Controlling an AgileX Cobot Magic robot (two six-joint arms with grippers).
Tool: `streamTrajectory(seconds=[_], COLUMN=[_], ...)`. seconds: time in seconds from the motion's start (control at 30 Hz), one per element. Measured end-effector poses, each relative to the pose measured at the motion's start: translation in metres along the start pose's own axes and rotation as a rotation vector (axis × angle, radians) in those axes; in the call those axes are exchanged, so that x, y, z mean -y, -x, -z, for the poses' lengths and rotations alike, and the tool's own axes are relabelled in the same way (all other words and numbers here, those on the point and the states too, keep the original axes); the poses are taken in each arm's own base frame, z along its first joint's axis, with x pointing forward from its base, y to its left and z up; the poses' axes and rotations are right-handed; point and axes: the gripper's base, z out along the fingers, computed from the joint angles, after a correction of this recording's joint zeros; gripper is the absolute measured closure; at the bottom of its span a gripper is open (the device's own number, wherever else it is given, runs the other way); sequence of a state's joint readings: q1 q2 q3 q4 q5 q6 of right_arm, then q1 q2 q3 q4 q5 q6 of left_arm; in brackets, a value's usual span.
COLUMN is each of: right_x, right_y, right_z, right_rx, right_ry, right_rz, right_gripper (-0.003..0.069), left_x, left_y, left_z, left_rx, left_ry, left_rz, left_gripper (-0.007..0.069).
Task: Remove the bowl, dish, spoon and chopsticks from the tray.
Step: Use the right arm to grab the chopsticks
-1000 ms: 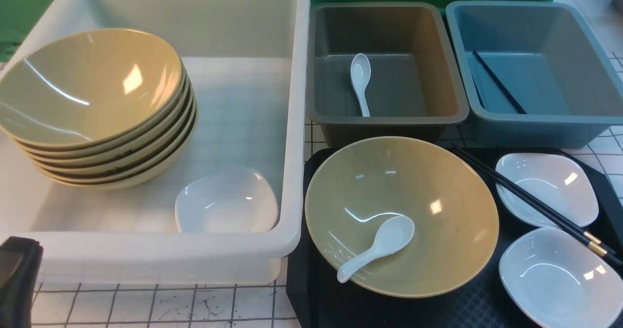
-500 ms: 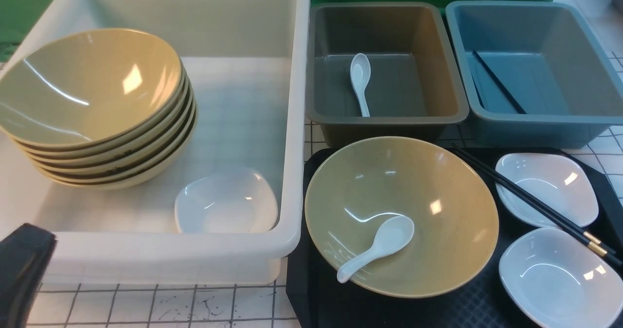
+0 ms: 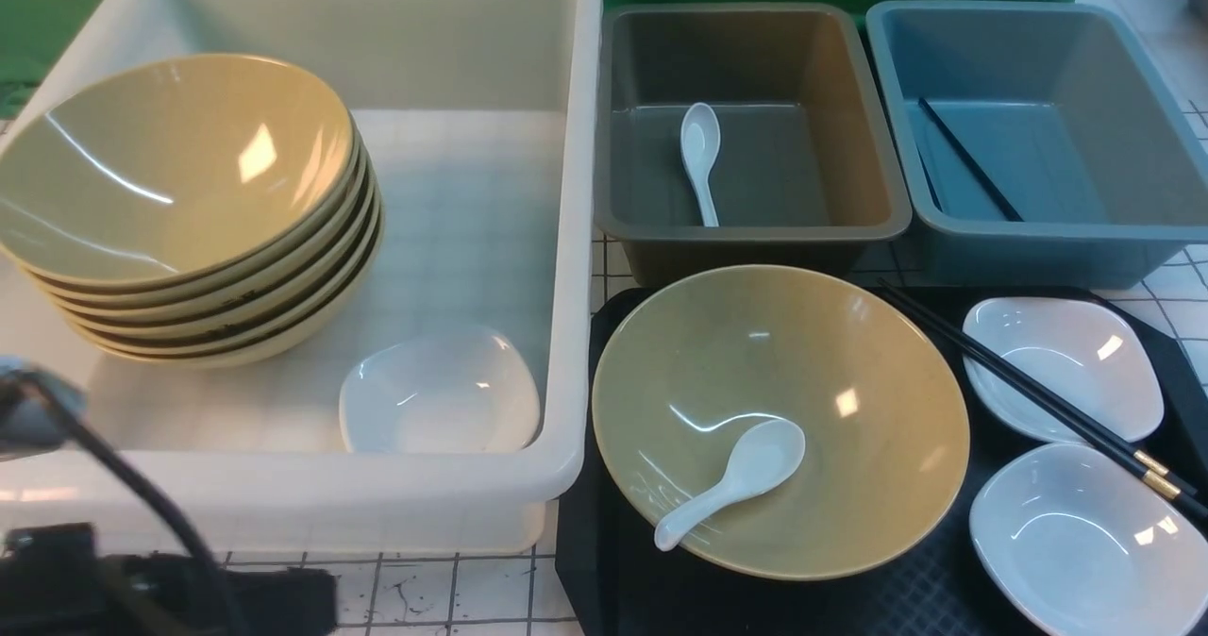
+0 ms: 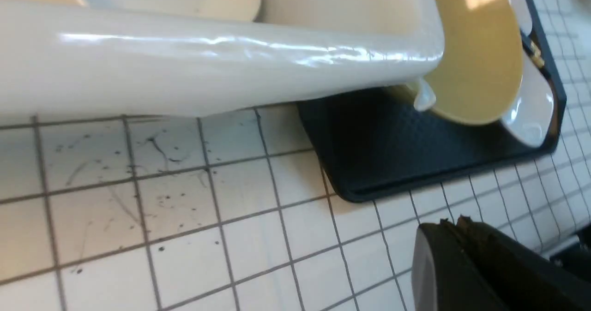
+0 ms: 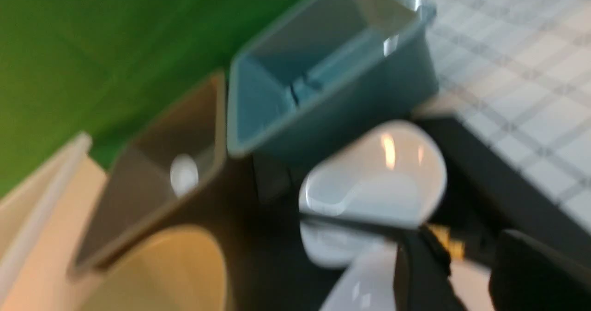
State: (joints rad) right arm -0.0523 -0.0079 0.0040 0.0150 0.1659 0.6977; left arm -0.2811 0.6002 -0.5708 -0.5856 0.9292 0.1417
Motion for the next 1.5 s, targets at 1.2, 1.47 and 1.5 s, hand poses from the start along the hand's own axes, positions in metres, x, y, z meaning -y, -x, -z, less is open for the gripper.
streamTrajectory(seconds=[1.2,1.47,1.5], right_x=[-0.103,-0.086,-0.084], right_y=[0.047,0.027,0.025], right_z=[-0.213,-0.248,-0.25], right_rx=[-1.221,-1.183,-1.188], right_ry=[0.106,0.12,0.118], right_rz=[1.209,1.269,1.27], right_gripper=[0.0303,0.0206,0.0205], left_x=[0.063,0.065,0.065], left_y=[0.05,0.05,0.05], left_z=[0.04,0.041,0.041], left_rx=[0.388,0.409,0.406], left_ry=[-0.339,-0.347,-0.349], left_rz=[-0.451,-0.491,-0.493], left_gripper=[0.0626,0.0626,0.0626])
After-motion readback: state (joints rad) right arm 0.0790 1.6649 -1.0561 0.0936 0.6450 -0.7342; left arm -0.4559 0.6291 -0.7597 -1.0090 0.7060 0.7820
